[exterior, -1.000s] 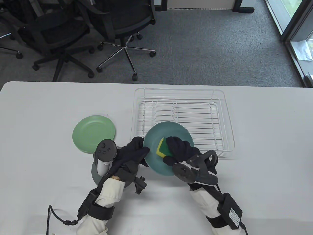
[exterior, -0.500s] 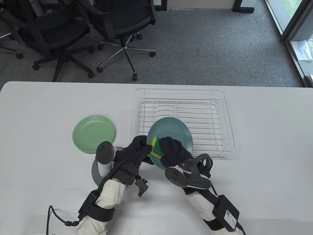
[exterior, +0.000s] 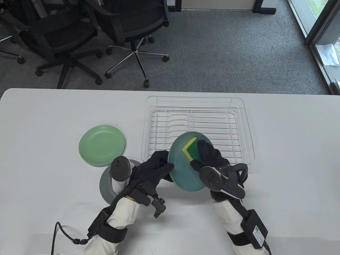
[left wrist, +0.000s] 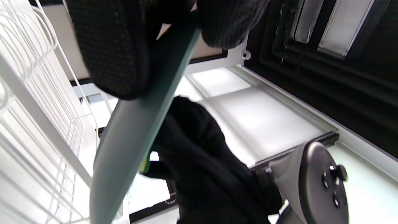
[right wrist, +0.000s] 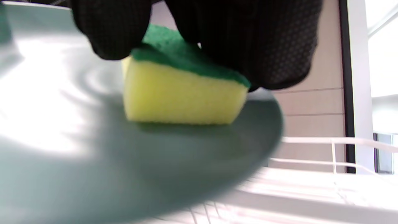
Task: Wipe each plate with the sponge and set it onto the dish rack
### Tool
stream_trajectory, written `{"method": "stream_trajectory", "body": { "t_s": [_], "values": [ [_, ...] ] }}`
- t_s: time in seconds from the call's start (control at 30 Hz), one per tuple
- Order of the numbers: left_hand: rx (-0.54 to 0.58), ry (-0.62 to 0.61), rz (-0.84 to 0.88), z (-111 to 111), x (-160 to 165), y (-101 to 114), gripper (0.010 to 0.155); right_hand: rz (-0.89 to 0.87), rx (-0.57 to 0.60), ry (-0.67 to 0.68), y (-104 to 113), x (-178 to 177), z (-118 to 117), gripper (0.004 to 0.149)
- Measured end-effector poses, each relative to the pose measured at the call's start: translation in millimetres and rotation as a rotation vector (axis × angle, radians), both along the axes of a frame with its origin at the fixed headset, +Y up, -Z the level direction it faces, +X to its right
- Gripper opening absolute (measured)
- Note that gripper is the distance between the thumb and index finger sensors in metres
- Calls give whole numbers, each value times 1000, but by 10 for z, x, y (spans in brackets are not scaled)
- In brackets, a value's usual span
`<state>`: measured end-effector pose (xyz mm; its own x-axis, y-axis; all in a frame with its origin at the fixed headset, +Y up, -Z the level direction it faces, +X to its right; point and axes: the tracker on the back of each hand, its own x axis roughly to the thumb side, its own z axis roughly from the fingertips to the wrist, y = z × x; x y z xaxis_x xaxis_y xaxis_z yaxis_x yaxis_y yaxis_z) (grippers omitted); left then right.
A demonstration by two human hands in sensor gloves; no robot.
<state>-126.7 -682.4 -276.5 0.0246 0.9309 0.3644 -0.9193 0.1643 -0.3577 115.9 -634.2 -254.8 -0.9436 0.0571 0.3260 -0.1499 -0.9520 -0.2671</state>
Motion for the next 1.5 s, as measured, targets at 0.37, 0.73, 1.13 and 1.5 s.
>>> {"method": "stream_trajectory", "body": {
  "t_s": [0.37,0.73,1.13,1.5],
  "values": [
    [12,63,7,-18,-66,-17,58,-41,-102,204,73,-267,149,73],
    [60,-116,-103,13,98,4,58,-114,135,57,85,-75,117,73],
    [79,-39,-43,24,54,21,58,35,147,-98,-23,150,-26,73],
    [42,78,19,-3,-50,-20,58,-19,-199,201,44,-60,26,75]
  ]
}}
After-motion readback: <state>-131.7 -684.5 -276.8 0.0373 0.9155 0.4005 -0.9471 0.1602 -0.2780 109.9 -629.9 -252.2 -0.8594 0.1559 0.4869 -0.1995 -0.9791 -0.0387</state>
